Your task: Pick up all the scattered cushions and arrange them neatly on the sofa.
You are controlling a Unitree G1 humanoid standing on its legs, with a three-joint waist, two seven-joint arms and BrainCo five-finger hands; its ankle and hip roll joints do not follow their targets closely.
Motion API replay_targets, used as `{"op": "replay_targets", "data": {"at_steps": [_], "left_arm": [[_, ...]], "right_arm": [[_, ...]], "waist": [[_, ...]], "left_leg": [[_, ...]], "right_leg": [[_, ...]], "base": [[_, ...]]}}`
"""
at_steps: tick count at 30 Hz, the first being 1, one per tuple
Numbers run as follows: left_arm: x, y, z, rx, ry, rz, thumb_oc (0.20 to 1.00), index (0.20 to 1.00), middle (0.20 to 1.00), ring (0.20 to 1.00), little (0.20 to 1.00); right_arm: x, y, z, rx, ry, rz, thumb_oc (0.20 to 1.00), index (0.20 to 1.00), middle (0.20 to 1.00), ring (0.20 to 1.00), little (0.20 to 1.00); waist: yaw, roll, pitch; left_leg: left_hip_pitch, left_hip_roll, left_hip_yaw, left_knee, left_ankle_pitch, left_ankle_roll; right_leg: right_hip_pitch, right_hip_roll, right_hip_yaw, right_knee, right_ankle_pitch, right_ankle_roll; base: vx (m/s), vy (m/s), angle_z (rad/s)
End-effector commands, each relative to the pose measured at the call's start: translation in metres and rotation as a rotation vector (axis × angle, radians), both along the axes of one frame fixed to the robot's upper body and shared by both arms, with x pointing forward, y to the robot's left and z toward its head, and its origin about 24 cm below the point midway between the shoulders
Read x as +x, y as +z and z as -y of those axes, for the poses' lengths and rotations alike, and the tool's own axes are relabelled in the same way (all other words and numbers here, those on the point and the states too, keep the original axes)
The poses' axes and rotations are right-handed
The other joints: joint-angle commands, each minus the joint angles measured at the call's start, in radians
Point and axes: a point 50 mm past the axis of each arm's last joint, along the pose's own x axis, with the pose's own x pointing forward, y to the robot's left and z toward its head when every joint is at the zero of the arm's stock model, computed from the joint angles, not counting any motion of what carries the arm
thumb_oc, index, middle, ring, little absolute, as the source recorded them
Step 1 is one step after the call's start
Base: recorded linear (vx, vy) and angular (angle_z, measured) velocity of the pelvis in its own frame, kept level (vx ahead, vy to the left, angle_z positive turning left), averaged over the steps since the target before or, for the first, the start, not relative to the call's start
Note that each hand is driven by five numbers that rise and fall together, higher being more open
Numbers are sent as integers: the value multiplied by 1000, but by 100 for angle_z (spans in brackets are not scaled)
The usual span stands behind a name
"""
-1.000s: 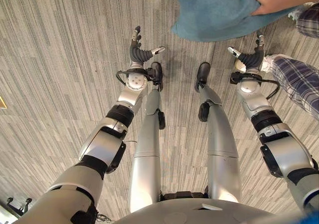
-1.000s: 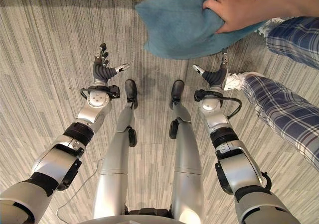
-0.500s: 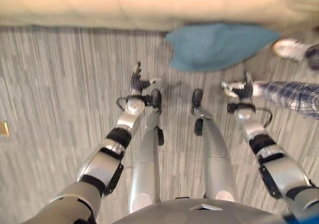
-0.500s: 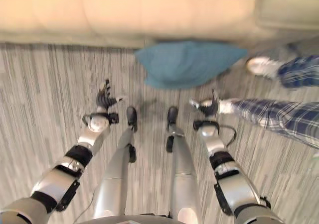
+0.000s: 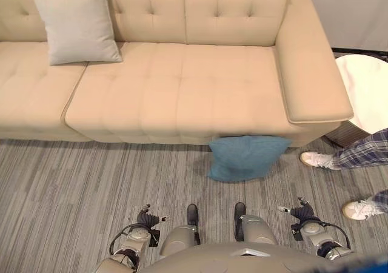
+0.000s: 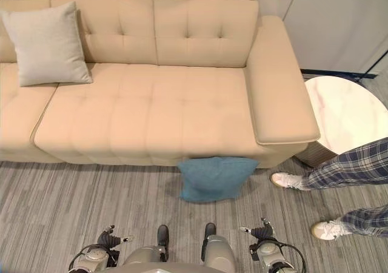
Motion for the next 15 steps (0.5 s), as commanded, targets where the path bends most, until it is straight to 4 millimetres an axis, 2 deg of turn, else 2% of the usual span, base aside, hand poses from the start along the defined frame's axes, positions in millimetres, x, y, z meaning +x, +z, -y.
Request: {"op": "replay_targets", "data": {"at_steps": [1, 2, 3, 4, 6, 7, 9, 12, 13, 15], "left_arm": [[31, 9, 6, 23, -124, 61, 1000, 1000, 1000, 1000, 1000], [33, 10, 6, 28, -154, 65, 1000, 1000, 1000, 1000, 1000], [31, 10, 4, 29, -151, 61, 1000, 1000, 1000, 1000, 1000], [31, 10, 3, 27, -141, 60, 1000, 1000, 1000, 1000, 1000], [32, 11, 3, 23, -145, 64, 1000, 1000, 1000, 1000, 1000], [32, 10, 6, 20, -171, 60, 1000, 1000, 1000, 1000, 1000], [33, 10, 8, 5, -173, 65, 1000, 1000, 1000, 1000, 1000], [33, 9, 14, -22, -185, 66, 1000, 1000, 1000, 1000, 1000], [31, 8, 19, -39, -204, 59, 1000, 1000, 1000, 1000, 1000], [32, 8, 21, -51, -215, 59, 1000, 1000, 1000, 1000, 1000]], "right_arm": [[25, 9, -1, -15, 72, 53, 1000, 1000, 1000, 1000, 1000], [24, 9, 0, -22, 91, 43, 1000, 1000, 1000, 1000, 1000], [21, 9, 3, -20, 83, 35, 1000, 1000, 1000, 1000, 1000], [22, 10, 3, -15, 72, 53, 1000, 1000, 1000, 1000, 1000], [21, 11, 6, -13, 52, 67, 1000, 1000, 1000, 1000, 1000], [17, 11, 10, -10, 30, 75, 1000, 1000, 1000, 1000, 1000], [10, 9, 13, -10, 18, 57, 1000, 1000, 1000, 1000, 1000], [3, 8, 17, -11, 2, 36, 1000, 1000, 1000, 1000, 1000], [-1, 6, 17, -1, -17, 32, 1000, 1000, 1000, 1000, 1000], [-3, 6, 17, 4, -27, 29, 1000, 1000, 1000, 1000, 1000]], "waist": [[10, 5, 95], [10, 4, 81], [9, -7, 57], [5, -11, 47], [-4, -6, 39], [-19, -2, 37], [-31, 3, 36], [-41, 5, 41], [-48, 5, 39], [-49, 5, 38]], "left_leg": [[-2, -2, -39, 49, -85, -17], [31, 21, -39, 28, -81, -35], [59, 27, -36, 14, -83, -52], [59, 51, -32, 12, -72, -80], [56, 91, -22, 11, -58, -110], [41, 128, -12, 39, -52, -129], [25, 148, -5, 77, -48, -138], [0, 137, 10, 126, -52, -128], [-13, 109, 26, 131, -57, -118], [-40, 79, 45, 124, -59, -102]], "right_leg": [[40, -14, 46, -82, 91, 65], [55, -43, 23, -177, 118, 65], [112, -51, 0, -247, 118, 67], [142, -41, -14, -267, 109, 66], [157, -26, -28, -270, 88, 56], [185, -5, -43, -276, 52, 33], [197, 12, -58, -270, 26, 10], [214, 22, -67, -271, 12, -10], [219, 25, -67, -280, 11, -14], [210, 32, -59, -284, 13, -17]], "base": [[150, -293, -24], [202, -409, -42], [217, -546, -32], [128, -439, -2], [53, -397, 22], [48, -368, 18], [41, -268, 67], [52, -124, 54], [76, -64, 7], [64, -16, 7]]}}
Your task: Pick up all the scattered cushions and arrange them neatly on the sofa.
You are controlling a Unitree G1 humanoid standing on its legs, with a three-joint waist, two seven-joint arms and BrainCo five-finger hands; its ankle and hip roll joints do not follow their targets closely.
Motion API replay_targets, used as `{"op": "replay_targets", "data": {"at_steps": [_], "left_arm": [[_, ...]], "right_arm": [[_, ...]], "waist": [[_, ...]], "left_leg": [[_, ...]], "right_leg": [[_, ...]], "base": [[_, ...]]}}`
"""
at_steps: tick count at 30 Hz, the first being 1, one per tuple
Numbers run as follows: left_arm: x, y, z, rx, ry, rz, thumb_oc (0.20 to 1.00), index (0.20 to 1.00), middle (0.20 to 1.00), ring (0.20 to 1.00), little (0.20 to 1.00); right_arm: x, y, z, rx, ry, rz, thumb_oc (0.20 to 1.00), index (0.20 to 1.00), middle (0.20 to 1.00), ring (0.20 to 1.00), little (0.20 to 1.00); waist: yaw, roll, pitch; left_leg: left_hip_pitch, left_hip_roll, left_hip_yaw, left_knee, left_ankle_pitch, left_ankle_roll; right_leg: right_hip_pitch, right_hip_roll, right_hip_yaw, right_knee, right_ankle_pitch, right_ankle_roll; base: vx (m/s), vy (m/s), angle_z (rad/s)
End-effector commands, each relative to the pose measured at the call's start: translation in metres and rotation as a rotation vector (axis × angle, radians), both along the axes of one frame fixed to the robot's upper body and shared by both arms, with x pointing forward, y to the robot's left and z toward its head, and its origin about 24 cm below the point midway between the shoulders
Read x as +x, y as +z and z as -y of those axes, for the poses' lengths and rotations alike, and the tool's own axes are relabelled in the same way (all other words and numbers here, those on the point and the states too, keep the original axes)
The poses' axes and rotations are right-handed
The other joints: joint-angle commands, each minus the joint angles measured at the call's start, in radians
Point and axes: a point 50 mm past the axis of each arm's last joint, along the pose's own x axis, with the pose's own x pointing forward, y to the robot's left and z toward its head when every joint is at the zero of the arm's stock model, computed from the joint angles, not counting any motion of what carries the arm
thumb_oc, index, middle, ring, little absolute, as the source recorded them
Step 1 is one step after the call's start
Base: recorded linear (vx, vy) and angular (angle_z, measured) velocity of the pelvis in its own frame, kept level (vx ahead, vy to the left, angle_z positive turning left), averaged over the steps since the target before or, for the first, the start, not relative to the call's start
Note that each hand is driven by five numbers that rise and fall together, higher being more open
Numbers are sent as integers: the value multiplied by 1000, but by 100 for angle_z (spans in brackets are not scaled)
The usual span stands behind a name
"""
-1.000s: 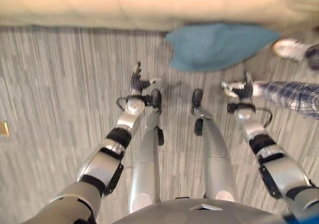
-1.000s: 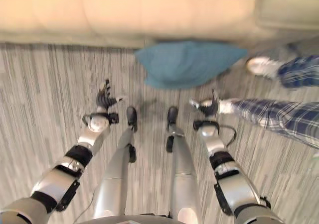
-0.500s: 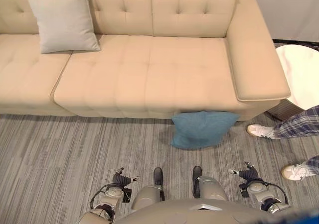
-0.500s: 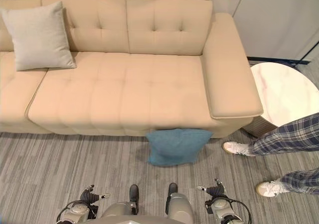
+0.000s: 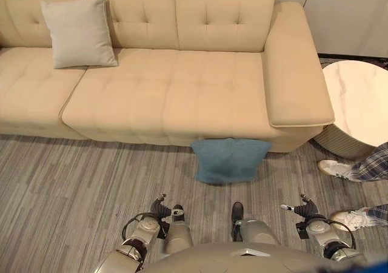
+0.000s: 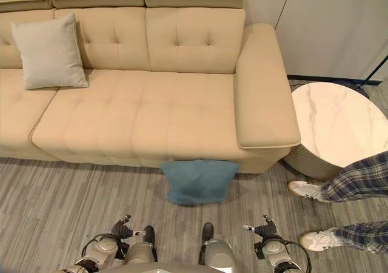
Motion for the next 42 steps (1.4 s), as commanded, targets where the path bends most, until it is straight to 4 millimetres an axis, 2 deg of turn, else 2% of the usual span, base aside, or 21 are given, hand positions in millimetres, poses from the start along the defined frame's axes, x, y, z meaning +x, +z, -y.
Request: {"op": "replay_targets", "data": {"at_steps": [1, 2, 3, 4, 6, 8, 10, 11, 13, 15, 19, 24, 27, 29, 32, 33, 34, 37, 38, 39, 42], "left_arm": [[16, 9, -9, 2, -15, 61, 1000, 1000, 1000, 1000, 1000], [21, 11, -10, 2, -10, 78, 1000, 1000, 1000, 1000, 1000], [21, 11, -10, -3, -1, 79, 1000, 1000, 1000, 1000, 1000], [17, 10, -13, 0, 26, 70, 1000, 1000, 1000, 1000, 1000], [14, 10, -18, 9, 52, 69, 1000, 1000, 1000, 1000, 1000], [17, 12, -22, 11, 71, 83, 1000, 1000, 1000, 1000, 1000], [19, 13, -23, 14, 74, 92, 1000, 1000, 1000, 1000, 1000], [20, 14, -24, 17, 73, 96, 1000, 1000, 1000, 1000, 1000], [20, 14, -24, 17, 73, 100, 1000, 1000, 1000, 1000, 1000], [21, 15, -24, 15, 81, 108, 1000, 1000, 1000, 1000, 1000], [23, 16, -24, 13, 95, 122, 1000, 1000, 1000, 1000, 1000], [39, 25, -23, -8, 135, 202, 1000, 1000, 1000, 1000, 1000], [70, 43, -19, -38, 192, 343, 1000, 1000, 1000, 1000, 1000], [94, 62, -17, -62, 238, 459, 1000, 1000, 1000, 1000, 1000], [111, 75, -14, -71, 266, 530, 1000, 1000, 1000, 1000, 1000], [123, 85, -11, -80, 285, 581, 1000, 1000, 1000, 1000, 1000], [128, 90, -10, -84, 295, 602, 1000, 1000, 1000, 1000, 1000], [147, 107, -6, -98, 309, 678, 1000, 1000, 1000, 1000, 1000], [158, 119, -2, -105, 318, 728, 1000, 1000, 1000, 1000, 1000], [158, 119, -2, -105, 318, 728, 1000, 1000, 1000, 1000, 1000], [172, 135, 6, -130, 306, 790, 1000, 1000, 1000, 1000, 1000]], "right_arm": [[4, 1, -2, 21, -32, 27, 1000, 1000, 1000, 1000, 1000], [8, 1, -5, 25, -28, 32, 1000, 1000, 1000, 1000, 1000], [8, 0, -7, 29, -20, 32, 1000, 1000, 1000, 1000, 1000], [10, 0, -10, 30, 2, 34, 1000, 1000, 1000, 1000, 1000], [18, 2, -16, 21, 45, 46, 1000, 1000, 1000, 1000, 1000], [23, 3, -19, 26, 59, 59, 1000, 1000, 1000, 1000, 1000], [25, 4, -20, 27, 59, 67, 1000, 1000, 1000, 1000, 1000], [27, 5, -20, 29, 55, 73, 1000, 1000, 1000, 1000, 1000], [30, 6, -19, 21, 63, 80, 1000, 1000, 1000, 1000, 1000], [32, 7, -18, 11, 78, 77, 1000, 1000, 1000, 1000, 1000], [31, 8, -15, 0, 82, 72, 1000, 1000, 1000, 1000, 1000], [41, 13, -15, -4, 65, 128, 1000, 1000, 1000, 1000, 1000], [68, 31, -13, -16, 34, 258, 1000, 1000, 1000, 1000, 1000], [98, 53, -16, -19, 21, 402, 1000, 1000, 1000, 1000, 1000], [123, 72, -22, -14, 9, 517, 1000, 1000, 1000, 1000, 1000], [139, 86, -28, -8, 11, 591, 1000, 1000, 1000, 1000, 1000], [146, 92, -30, -11, 14, 619, 1000, 1000, 1000, 1000, 1000], [167, 114, -38, -14, 14, 722, 1000, 1000, 1000, 1000, 1000], [180, 129, -44, -10, 13, 791, 1000, 1000, 1000, 1000, 1000], [180, 129, -44, -10, 12, 792, 1000, 1000, 1000, 1000, 1000], [195, 146, -52, -16, 14, 865, 1000, 1000, 1000, 1000, 1000]], "waist": [[-19, -14, -9], [-9, -25, -3], [-3, -23, -7], [5, -21, -10], [26, -33, 14], [28, -33, 28], [26, -32, 31], [24, -29, 32], [28, -26, 29], [24, -25, 28], [25, -37, 8], [25, -33, 13], [28, -24, 67], [36, -17, 98], [36, -15, 116], [39, -13, 126], [42, -8, 128], [43, 2, 138], [43, 9, 144], [43, 9, 142], [43, 16, 146]], "left_leg": [[-18, -56, 21, -11, -198, 24], [-86, -100, -6, 23, -191, 25], [-83, -113, -20, 8, -192, 30], [-55, -115, -26, -24, -199, 47], [-33, -119, -2, -22, -224, 90], [-32, -116, 5, -8, -235, 105], [-30, -118, 4, -5, -241, 109], [-20, -123, 1, -1, -257, 113], [-6, -123, 4, -9, -268, 110], [2, -121, 2, -9, -274, 103], [17, -133, 0, -22, -274, 91], [-22, -111, -19, -38, -246, 65], [-135, -97, -46, -15, -214, 52], [-245, -86, -63, 11, -187, 42], [-332, -73, -71, 32, -169, 34], [-388, -65, -77, 43, -154, 27], [-402, -56, -84, 49, -176, 18], [-504, -51, -95, 65, -156, 7], [-558, -48, -99, 68, -142, -3], [-562, -48, -99, 69, -142, -3], [-646, -44, -107, 68, -118, -11]], "right_leg": [[10, -31, 65, 22, -32, 86], [-4, -22, 81, 28, -31, 82], [-9, -11, 91, 37, -38, 84], [-7, -5, 100, 65, -52, 92], [-56, -41, 113, 215, -46, 133], [-97, -55, 121, 297, -27, 146], [-119, -56, 136, 324, -22, 152], [-123, -67, 146, 307, -17, 146], [-114, -97, 126, 236, -5, 140], [-129, -130, 112, 147, 29, 147], [-88, -134, 114, 63, 60, 165], [-97, -118, 103, 48, 46, 154], [-211, -111, 85, 97, 39, 134], [-325, -101, 72, 144, 38, 118], [-409, -98, 66, 163, 42, 111], [-463, -97, 64, 177, 43, 108], [-487, -90, 68, 198, 17, 114], [-591, -91, 68, 231, 16, 111], [-649, -93, 66, 248, 15, 109], [-653, -93, 66, 249, 14, 109], [-738, -94, 73, 273, 15, 108]], "base": [[56, 3, 22], [93, 28, 19], [196, 94, 7], [255, 212, -41], [212, 255, -127], [70, 121, -60], [66, 46, -17], [128, 17, -10], [155, -39, 0], [136, -82, -16], [84, -94, 19], [-43, -157, 11], [-241, -164, 33], [-285, -145, 29], [-176, -86, 11], [-100, -72, 3], [-106, -71, 3], [-107, -29, 7], [-121, -8, 15], [-129, -10, 9], [-74, -12, 6]]}}
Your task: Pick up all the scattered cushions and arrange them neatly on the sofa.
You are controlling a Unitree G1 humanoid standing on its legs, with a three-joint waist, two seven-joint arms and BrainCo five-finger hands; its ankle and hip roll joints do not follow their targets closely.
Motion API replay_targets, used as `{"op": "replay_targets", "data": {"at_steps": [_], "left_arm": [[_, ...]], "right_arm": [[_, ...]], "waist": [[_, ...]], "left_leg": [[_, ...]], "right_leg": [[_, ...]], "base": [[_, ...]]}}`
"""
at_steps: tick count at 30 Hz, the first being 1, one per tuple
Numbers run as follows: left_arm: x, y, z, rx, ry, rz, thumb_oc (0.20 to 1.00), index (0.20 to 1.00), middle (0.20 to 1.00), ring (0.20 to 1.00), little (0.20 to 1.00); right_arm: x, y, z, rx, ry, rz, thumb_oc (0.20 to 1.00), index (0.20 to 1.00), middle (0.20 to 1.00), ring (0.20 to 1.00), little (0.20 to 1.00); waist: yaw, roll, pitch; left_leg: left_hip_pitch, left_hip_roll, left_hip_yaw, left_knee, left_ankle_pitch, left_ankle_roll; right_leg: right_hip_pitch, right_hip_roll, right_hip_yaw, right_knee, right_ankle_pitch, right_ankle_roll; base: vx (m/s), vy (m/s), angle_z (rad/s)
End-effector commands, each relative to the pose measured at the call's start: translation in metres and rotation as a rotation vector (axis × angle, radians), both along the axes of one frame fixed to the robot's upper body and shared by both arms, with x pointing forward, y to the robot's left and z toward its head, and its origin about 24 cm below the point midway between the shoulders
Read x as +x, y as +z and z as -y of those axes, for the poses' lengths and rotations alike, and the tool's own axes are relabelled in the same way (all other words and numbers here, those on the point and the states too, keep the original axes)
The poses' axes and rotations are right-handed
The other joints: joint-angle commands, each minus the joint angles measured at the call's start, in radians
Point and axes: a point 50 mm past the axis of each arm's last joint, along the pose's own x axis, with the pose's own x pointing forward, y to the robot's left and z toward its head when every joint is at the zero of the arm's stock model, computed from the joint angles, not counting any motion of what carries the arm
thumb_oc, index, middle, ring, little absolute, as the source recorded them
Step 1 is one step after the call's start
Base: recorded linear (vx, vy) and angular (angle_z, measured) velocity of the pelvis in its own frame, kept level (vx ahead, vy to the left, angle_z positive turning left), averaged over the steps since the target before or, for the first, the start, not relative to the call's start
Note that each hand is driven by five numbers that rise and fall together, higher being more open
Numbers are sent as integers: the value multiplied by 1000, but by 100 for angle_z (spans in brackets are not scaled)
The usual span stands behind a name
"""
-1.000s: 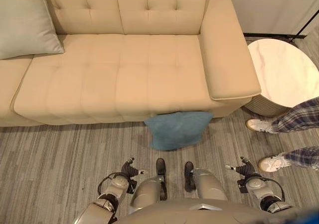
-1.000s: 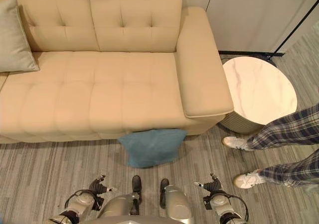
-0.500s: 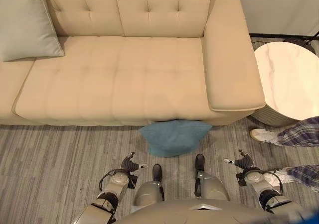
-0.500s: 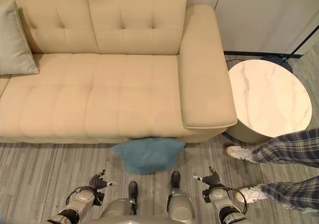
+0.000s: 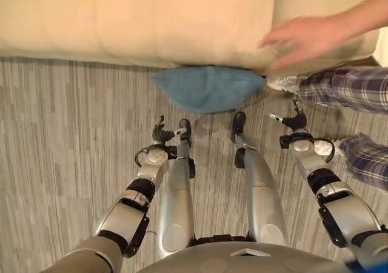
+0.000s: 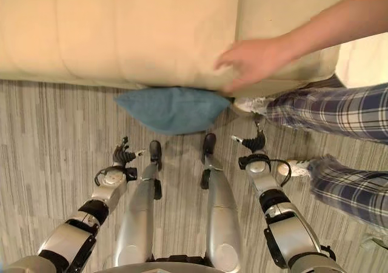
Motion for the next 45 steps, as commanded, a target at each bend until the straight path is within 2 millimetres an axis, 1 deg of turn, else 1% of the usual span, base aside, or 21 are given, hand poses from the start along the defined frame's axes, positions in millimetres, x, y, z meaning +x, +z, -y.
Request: {"op": "replay_targets", "data": {"at_steps": [1, 3, 6, 10, 13, 14, 15, 16, 17, 20, 26, 29, 30, 32, 33, 34, 35, 39, 40, 43, 45], "left_arm": [[-11, -7, -6, -16, 57, 18, 1000, 1000, 1000, 1000, 1000], [-7, -3, -3, -8, 48, 29, 1000, 1000, 1000, 1000, 1000], [4, 12, 4, -3, 23, 82, 1000, 1000, 1000, 1000, 1000], [7, 18, 13, 0, -13, 107, 1000, 1000, 1000, 1000, 1000], [5, 13, 17, 2, -30, 86, 1000, 1000, 1000, 1000, 1000], [3, 9, 20, 8, -47, 68, 1000, 1000, 1000, 1000, 1000], [3, 9, 20, 8, -47, 68, 1000, 1000, 1000, 1000, 1000], [2, 7, 20, 13, -56, 58, 1000, 1000, 1000, 1000, 1000], [2, 7, 20, 13, -56, 58, 1000, 1000, 1000, 1000, 1000], [-2, 1, 21, 16, -65, 35, 1000, 1000, 1000, 1000, 1000], [-8, -10, 20, 10, -70, -16, 1000, 1000, 1000, 1000, 1000], [-20, -25, 18, 11, -82, -74, 1000, 1000, 1000, 1000, 1000], [-33, -40, 14, 21, -97, -135, 1000, 1000, 1000, 1000, 1000], [-45, -53, 11, 37, -114, -196, 1000, 1000, 1000, 1000, 1000], [-60, -68, 6, 47, -118, -264, 1000, 1000, 1000, 1000, 1000], [-69, -76, 3, 49, -115, -306, 1000, 1000, 1000, 1000, 1000], [-86, -90, -3, 58, -112, -381, 1000, 1000, 1000, 1000, 1000], [-125, -117, -17, 77, -100, -542, 1000, 1000, 1000, 1000, 1000], [-149, -130, -26, 78, -84, -638, 1000, 1000, 1000, 1000, 1000], [-167, -137, -33, 78, -73, -696, 1000, 1000, 1000, 1000, 1000], [-175, -140, -36, 83, -77, -720, 1000, 1000, 1000, 1000, 1000]], "right_arm": [[-21, -25, 2, 19, -57, -24, 1000, 1000, 1000, 1000, 1000], [-18, -22, 0, 17, -57, -13, 1000, 1000, 1000, 1000, 1000], [-10, -12, -7, 26, -44, 24, 1000, 1000, 1000, 1000, 1000], [-9, -12, -16, 42, -7, 31, 1000, 1000, 1000, 1000, 1000], [-12, -18, -19, 53, 5, 8, 1000, 1000, 1000, 1000, 1000], [-16, -25, -20, 60, 11, -20, 1000, 1000, 1000, 1000, 1000], [-16, -25, -20, 60, 11, -20, 1000, 1000, 1000, 1000, 1000], [-20, -32, -20, 66, 16, -47, 1000, 1000, 1000, 1000, 1000], [-20, -32, -20, 66, 16, -47, 1000, 1000, 1000, 1000, 1000], [-25, -41, -20, 65, 25, -90, 1000, 1000, 1000, 1000, 1000], [-37, -59, -14, 69, 6, -169, 1000, 1000, 1000, 1000, 1000], [-54, -79, -6, 72, -12, -257, 1000, 1000, 1000, 1000, 1000], [-72, -97, 0, 68, -18, -346, 1000, 1000, 1000, 1000, 1000], [-88, -112, 6, 65, -23, -422, 1000, 1000, 1000, 1000, 1000], [-104, -125, 11, 62, -34, -496, 1000, 1000, 1000, 1000, 1000], [-113, -132, 14, 59, -38, -539, 1000, 1000, 1000, 1000, 1000], [-130, -144, 19, 48, -37, -619, 1000, 1000, 1000, 1000, 1000], [-164, -162, 30, 38, -63, -755, 1000, 1000, 1000, 1000, 1000], [-180, -169, 37, 59, -89, -806, 1000, 1000, 1000, 1000, 1000], [-195, -174, 45, 73, -124, -849, 1000, 1000, 1000, 1000, 1000], [-202, -176, 48, 77, -128, -869, 1000, 1000, 1000, 1000, 1000]], "waist": [[5, 12, -134], [4, 13, -137], [4, 16, -140], [4, 17, -150], [5, 16, -158], [5, 16, -165], [5, 15, -165], [6, 15, -167], [6, 15, -166], [6, 9, -168], [9, 1, -171], [12, -7, -179], [10, -17, -182], [11, -23, -186], [12, -28, -196], [11, -31, -201], [11, -37, -212], [9, -47, -247], [12, -50, -278], [18, -51, -295], [16, -50, -307]], "left_leg": [[-50, -11, -3, 6, -38, -35], [-74, -14, -5, 1, -30, -38], [-122, -16, -8, -8, -20, -40], [-152, -20, -9, -12, -13, -39], [-147, -22, -6, -21, -10, -40], [-135, -25, -7, -33, -5, -41], [-135, -25, -7, -34, -5, -41], [-119, -27, -10, -40, -4, -43], [-118, -27, -10, -41, -4, -43], [-91, -28, -10, -42, -8, -44], [-13, -30, -8, -63, -5, -47], [71, -29, -9, -79, -9, -49], [148, -34, -5, -102, 11, -42], [226, -35, -2, -125, 5, -40], [292, -38, 3, -142, -3, -37], [330, -39, 7, -153, -7, -36], [391, -43, 8, -166, -19, -30], [490, -49, 19, -164, -56, -11], [551, -56, 28, -165, -83, 6], [611, -69, 42, -173, -105, 23], [645, -75, 47, -185, -113, 31]], "right_leg": [[36, -34, 41, -27, -83, 88], [8, -35, 44, -26, -80, 89], [-44, -40, 47, -23, -70, 94], [-76, -43, 54, -23, -60, 97], [-73, -44, 52, -29, -58, 99], [-63, -45, 51, -36, -55, 100], [-63, -45, 51, -36, -55, 100], [-48, -46, 50, -41, -54, 100], [-47, -46, 50, -42, -54, 100], [-16, -47, 48, -56, -49, 101], [64, -47, 37, -80, -50, 101], [153, -48, 23, -101, -53, 103], [241, -52, 6, -139, -24, 100], [320, -51, -2, -163, -26, 103], [397, -50, -6, -188, -29, 106], [438, -49, -7, -203, -30, 109], [508, -47, -11, -227, -31, 113], [624, -50, -3, -273, -31, 125], [689, -53, 8, -300, -31, 133], [740, -59, 17, -314, -24, 146], [758, -65, 23, -306, -22, 153]], "base": [[-51, -12, 6], [-47, 1, 3], [-45, 13, 7], [-17, 11, 3], [-5, 8, 1], [-12, 15, 5], [-15, 18, 6], [-6, 10, 4], [0, 0, 0], [0, 0, 0], [0, 0, 0], [17, -11, 3], [37, 1, 6], [107, 7, 9], [160, 19, 13], [230, 40, 7], [185, 51, 6], [172, 95, -4], [236, 172, -13], [145, 150, -26], [77, 142, -18]]}}
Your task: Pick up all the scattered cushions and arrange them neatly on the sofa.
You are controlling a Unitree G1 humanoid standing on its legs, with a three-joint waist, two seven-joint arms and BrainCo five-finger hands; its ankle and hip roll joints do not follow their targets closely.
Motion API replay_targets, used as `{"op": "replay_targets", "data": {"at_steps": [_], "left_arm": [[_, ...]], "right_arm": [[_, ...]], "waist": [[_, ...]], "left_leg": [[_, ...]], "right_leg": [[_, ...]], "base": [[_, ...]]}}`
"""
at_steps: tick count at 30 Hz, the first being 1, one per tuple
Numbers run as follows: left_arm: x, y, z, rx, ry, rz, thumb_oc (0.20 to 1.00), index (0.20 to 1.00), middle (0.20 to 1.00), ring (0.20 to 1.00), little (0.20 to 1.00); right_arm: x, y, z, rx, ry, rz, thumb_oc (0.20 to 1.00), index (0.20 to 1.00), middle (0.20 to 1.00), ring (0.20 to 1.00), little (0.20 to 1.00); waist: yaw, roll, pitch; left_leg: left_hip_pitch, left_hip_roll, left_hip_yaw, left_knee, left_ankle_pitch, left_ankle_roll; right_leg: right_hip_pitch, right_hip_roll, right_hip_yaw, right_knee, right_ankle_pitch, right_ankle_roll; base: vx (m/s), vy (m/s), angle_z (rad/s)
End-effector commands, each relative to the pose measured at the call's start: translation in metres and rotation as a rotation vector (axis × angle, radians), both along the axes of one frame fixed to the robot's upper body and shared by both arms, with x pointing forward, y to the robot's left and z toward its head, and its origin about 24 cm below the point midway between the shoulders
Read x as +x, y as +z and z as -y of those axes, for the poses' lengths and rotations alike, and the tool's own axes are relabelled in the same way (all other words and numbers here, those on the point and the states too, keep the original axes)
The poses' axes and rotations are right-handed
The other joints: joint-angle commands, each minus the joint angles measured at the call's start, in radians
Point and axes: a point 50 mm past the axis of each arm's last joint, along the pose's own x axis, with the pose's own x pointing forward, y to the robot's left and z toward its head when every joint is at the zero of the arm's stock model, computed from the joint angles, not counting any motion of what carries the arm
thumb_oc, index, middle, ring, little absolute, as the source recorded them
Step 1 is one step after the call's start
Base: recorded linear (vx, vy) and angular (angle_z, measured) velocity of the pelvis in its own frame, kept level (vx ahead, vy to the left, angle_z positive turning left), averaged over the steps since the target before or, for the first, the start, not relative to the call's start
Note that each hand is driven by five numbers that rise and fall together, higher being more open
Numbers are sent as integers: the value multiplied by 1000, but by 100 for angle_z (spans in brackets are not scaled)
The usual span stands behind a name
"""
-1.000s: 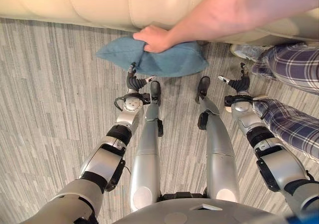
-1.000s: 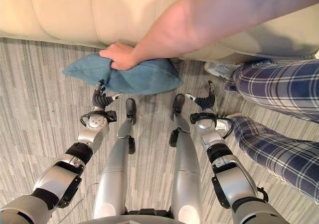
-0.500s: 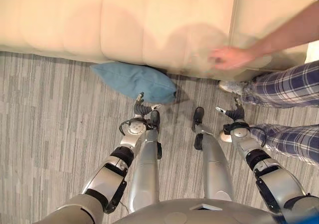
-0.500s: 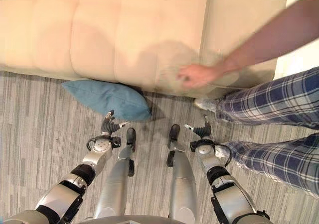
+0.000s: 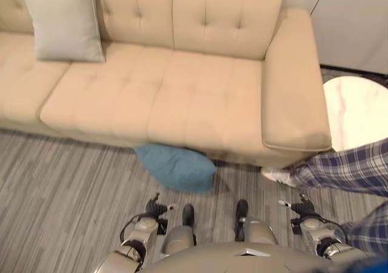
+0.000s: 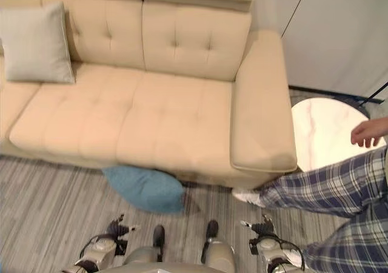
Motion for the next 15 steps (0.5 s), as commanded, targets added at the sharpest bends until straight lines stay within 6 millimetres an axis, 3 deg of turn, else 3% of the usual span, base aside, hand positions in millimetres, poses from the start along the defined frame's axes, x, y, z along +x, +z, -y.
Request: {"op": "replay_targets", "data": {"at_steps": [1, 4, 6, 8, 9, 10, 13, 15], "left_arm": [[27, 11, -5, 16, -50, 75, 1000, 1000, 1000, 1000, 1000], [26, 11, -11, 39, -81, 63, 1000, 1000, 1000, 1000, 1000], [21, 10, -15, 53, -79, 41, 1000, 1000, 1000, 1000, 1000], [19, 9, -14, 48, -81, 35, 1000, 1000, 1000, 1000, 1000], [15, 7, -12, 52, -96, 19, 1000, 1000, 1000, 1000, 1000], [15, 7, -11, 42, -89, 22, 1000, 1000, 1000, 1000, 1000], [15, 5, -2, 14, -100, 22, 1000, 1000, 1000, 1000, 1000], [15, 4, 2, 3, -103, 22, 1000, 1000, 1000, 1000, 1000]], "right_arm": [[16, 5, 1, -5, 45, 22, 1000, 1000, 1000, 1000, 1000], [17, 4, -4, 3, 76, 23, 1000, 1000, 1000, 1000, 1000], [15, 3, -7, 19, 69, 18, 1000, 1000, 1000, 1000, 1000], [13, 2, -8, 18, 69, 11, 1000, 1000, 1000, 1000, 1000], [10, 1, -8, 26, 56, 10, 1000, 1000, 1000, 1000, 1000], [7, 0, -6, 22, 44, 2, 1000, 1000, 1000, 1000, 1000], [-5, -1, 3, 14, 4, -19, 1000, 1000, 1000, 1000, 1000], [-10, -2, 7, 5, -6, -36, 1000, 1000, 1000, 1000, 1000]], "waist": [[-2, -28, 86], [7, -28, 111], [-5, -28, 107], [2, -30, 92], [-15, -30, 80], [-12, -31, 79], [-26, -27, 87], [-33, -26, 94]], "left_leg": [[-30, -26, 21, 46, -48, -14], [-7, -23, 35, 57, -50, 2], [-7, -34, 28, 50, -40, 6], [-17, -57, 36, 29, -29, 4], [-23, -63, 30, 30, -26, 3], [-21, -66, 33, 33, -29, 1], [-65, -77, 33, 135, -50, -21], [-90, -16, 68, 172, -56, -35]], "right_leg": [[43, -36, 52, -13, 23, 76], [25, -4, 30, 88, -14, 59], [8, 79, 77, 121, -47, 49], [52, 101, 64, 41, -71, 21], [63, 143, 128, 12, -80, 2], [73, 145, 152, -15, -67, 4], [104, 130, 142, -68, -47, -4], [114, 106, 123, -75, -47, -6]], "base": [[-5, 184, -20], [-52, 102, -44], [-39, 31, -30], [-23, -31, -17], [40, -82, -16], [64, -81, 34], [-8, 2, 74], [-13, 129, 46]]}}
